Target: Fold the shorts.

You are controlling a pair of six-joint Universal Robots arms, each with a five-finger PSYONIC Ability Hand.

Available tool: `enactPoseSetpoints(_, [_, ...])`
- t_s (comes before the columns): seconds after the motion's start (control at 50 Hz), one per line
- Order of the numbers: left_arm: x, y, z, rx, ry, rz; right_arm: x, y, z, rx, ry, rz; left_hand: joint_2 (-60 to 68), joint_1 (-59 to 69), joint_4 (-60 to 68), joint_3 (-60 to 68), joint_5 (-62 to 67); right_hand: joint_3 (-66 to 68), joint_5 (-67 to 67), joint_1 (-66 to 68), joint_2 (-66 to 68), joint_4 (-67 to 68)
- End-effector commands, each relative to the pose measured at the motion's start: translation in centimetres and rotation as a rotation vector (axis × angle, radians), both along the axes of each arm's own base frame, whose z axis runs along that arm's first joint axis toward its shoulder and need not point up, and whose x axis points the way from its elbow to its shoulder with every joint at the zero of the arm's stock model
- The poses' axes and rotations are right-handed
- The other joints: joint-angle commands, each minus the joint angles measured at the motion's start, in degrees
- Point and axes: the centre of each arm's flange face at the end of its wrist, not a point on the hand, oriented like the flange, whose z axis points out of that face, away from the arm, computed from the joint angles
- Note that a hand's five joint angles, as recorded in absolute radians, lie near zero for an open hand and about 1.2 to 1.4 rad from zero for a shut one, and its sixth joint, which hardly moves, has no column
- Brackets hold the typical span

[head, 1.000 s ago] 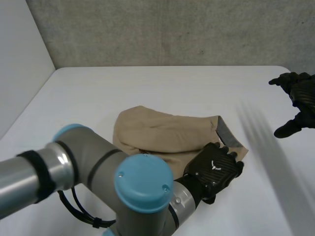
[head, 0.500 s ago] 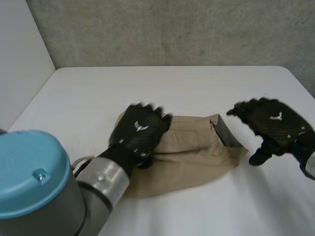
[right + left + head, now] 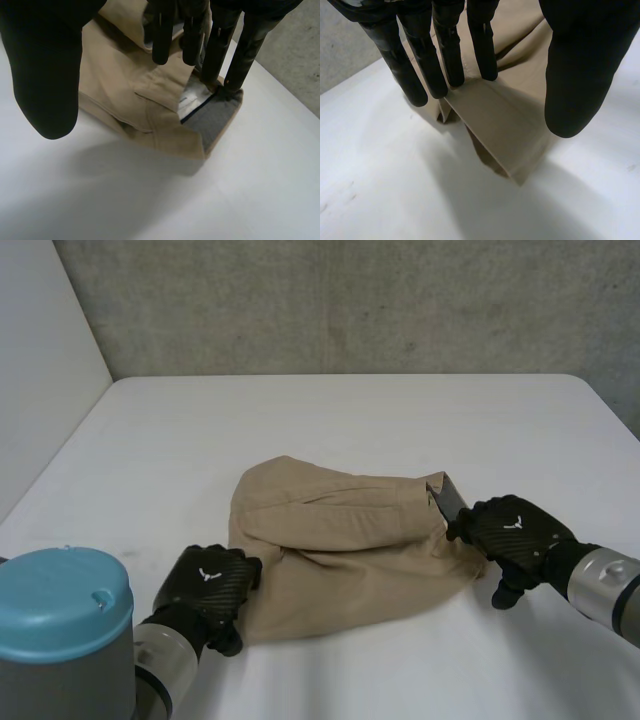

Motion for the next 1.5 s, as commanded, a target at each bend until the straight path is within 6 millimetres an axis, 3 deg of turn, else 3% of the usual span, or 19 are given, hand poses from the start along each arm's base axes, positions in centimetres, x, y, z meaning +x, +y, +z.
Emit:
enactPoseSetpoints(0.02, [0.4, -1.2, -1.6, 0.043, -0.032, 0.038, 0.8, -1.4, -1.1, -0.021, 0.020, -0.008, 3.1, 2.6, 3.1, 2.7, 3.2, 9.7, 9.8, 13.1, 10.6, 9.4])
enactPoseSetpoints(0.32, [-0.3, -2.8, -2.7, -0.006, 0.001, 0.049, 1.3, -3.2, -2.9, 0.004, 0.050, -0.016, 15.5, 15.0, 15.5, 15.1, 15.6, 16.9, 17.0, 20.3, 17.8, 16.6])
enactPoseSetpoints(0.34, [-0.3, -2.8, -2.7, -0.006, 0.002, 0.049, 1.2, -3.5, -3.0, 0.004, 0.054, -0.024, 15.5, 15.0, 15.6, 15.2, 15.6, 19.2, 19.3, 22.6, 20.1, 18.9])
enactPoseSetpoints(0.44, [-0.6, -3.5, -3.1, -0.032, 0.017, 0.051, 1.2, -4.1, -2.9, -0.007, 0.048, -0.037, 46.4, 45.9, 46.5, 46.1, 46.5, 57.0, 57.1, 60.4, 57.9, 56.7])
enactPoseSetpoints(0.5, [-0.9, -3.7, -2.8, -0.040, 0.026, 0.042, 1.2, -4.2, -2.8, -0.010, 0.041, -0.043, 48.5, 47.9, 48.5, 48.1, 48.6, 57.1, 57.1, 60.4, 57.9, 56.8])
enactPoseSetpoints(0.64, [-1.7, -4.3, -0.4, -0.106, 0.078, 0.026, 1.6, -4.3, 1.0, -0.068, -0.061, -0.082, 48.5, 47.9, 48.5, 48.1, 48.6, 57.1, 57.1, 60.4, 57.9, 56.8])
enactPoseSetpoints(0.7, [-1.8, -4.6, 4.3, -0.238, 0.162, 0.026, 1.6, -4.0, 4.4, -0.132, -0.121, -0.101, 48.5, 47.9, 48.5, 48.1, 48.6, 57.1, 57.1, 60.4, 57.9, 56.8])
enactPoseSetpoints(0.74, [-1.5, -4.5, 10.4, -0.405, 0.263, 0.027, 1.6, -3.5, 8.1, -0.208, -0.178, -0.108, 48.5, 47.9, 48.5, 48.1, 48.6, 57.1, 57.1, 60.4, 57.9, 56.8])
enactPoseSetpoints(0.9, [0.5, -2.6, 23.6, -0.764, 0.447, 0.022, 1.0, -0.3, 20.4, -0.426, -0.355, -0.111, 48.5, 47.9, 48.5, 48.1, 48.6, 57.1, 57.1, 60.4, 57.9, 56.8])
enactPoseSetpoints(0.98, [0.6, -2.3, 25.6, -0.790, 0.457, -0.003, 0.7, 1.3, 23.2, -0.419, -0.360, -0.111, 48.5, 47.9, 48.5, 48.1, 48.6, 57.1, 57.1, 60.4, 57.9, 56.8])
enactPoseSetpoints(1.04, [0.9, -2.6, 25.6, -0.762, 0.427, 0.002, 0.7, 1.6, 23.8, -0.377, -0.343, -0.116, 48.5, 47.9, 48.5, 48.1, 48.6, 57.1, 57.1, 60.4, 57.9, 56.8])
enactPoseSetpoints(1.1, [0.3, -3.9, 23.1, -0.646, 0.357, -0.014, 0.8, 0.9, 22.8, -0.318, -0.306, -0.120, 48.5, 47.9, 48.5, 48.1, 48.6, 57.1, 57.1, 60.4, 57.9, 56.8])
enactPoseSetpoints(1.18, [-1.0, -6.0, 18.5, -0.487, 0.269, -0.022, 1.4, -0.8, 19.0, -0.181, -0.216, -0.109, 48.5, 47.9, 48.5, 48.1, 48.6, 57.1, 57.1, 60.4, 57.9, 56.8])
enactPoseSetpoints(1.2, [-1.2, -6.3, 17.8, -0.466, 0.254, -0.021, 1.8, -1.1, 17.4, -0.120, -0.196, -0.103, 48.5, 47.9, 48.5, 48.1, 48.6, 32.8, 32.9, 36.2, 33.7, 32.5])
enactPoseSetpoints(1.22, [-1.4, -6.7, 16.5, -0.428, 0.228, -0.019, 2.3, -1.0, 16.4, -0.082, -0.191, -0.093, 48.5, 47.9, 48.5, 48.1, 48.6, 21.7, 21.8, 25.1, 22.6, 21.4])
enactPoseSetpoints(1.28, [-1.8, -7.4, 15.0, -0.391, 0.204, -0.018, 4.8, 0.3, 12.7, 0.076, -0.218, -0.043, 48.5, 47.9, 48.5, 48.1, 48.6, 15.4, 15.5, 18.8, 16.3, 15.1])
enactPoseSetpoints(1.36, [-1.7, -8.2, 14.5, -0.382, 0.196, -0.005, 6.5, 1.7, 9.1, 0.216, -0.327, -0.060, 48.5, 47.9, 48.5, 48.1, 48.6, 5.5, 5.6, 8.9, 6.4, 5.2])
enactPoseSetpoints(1.42, [-1.3, -8.6, 14.8, -0.391, 0.198, 0.009, 6.3, 2.3, 6.7, 0.291, -0.386, -0.115, 48.5, 47.9, 48.5, 48.1, 48.6, -1.4, -1.3, 2.0, -0.5, -1.7])
enactPoseSetpoints(1.5, [-1.5, -8.6, 16.2, -0.437, 0.225, 0.005, 6.3, 3.1, 5.4, 0.364, -0.400, -0.137, 48.5, 47.9, 48.5, 48.1, 48.6, -4.1, -4.0, -0.7, -3.2, -4.4])
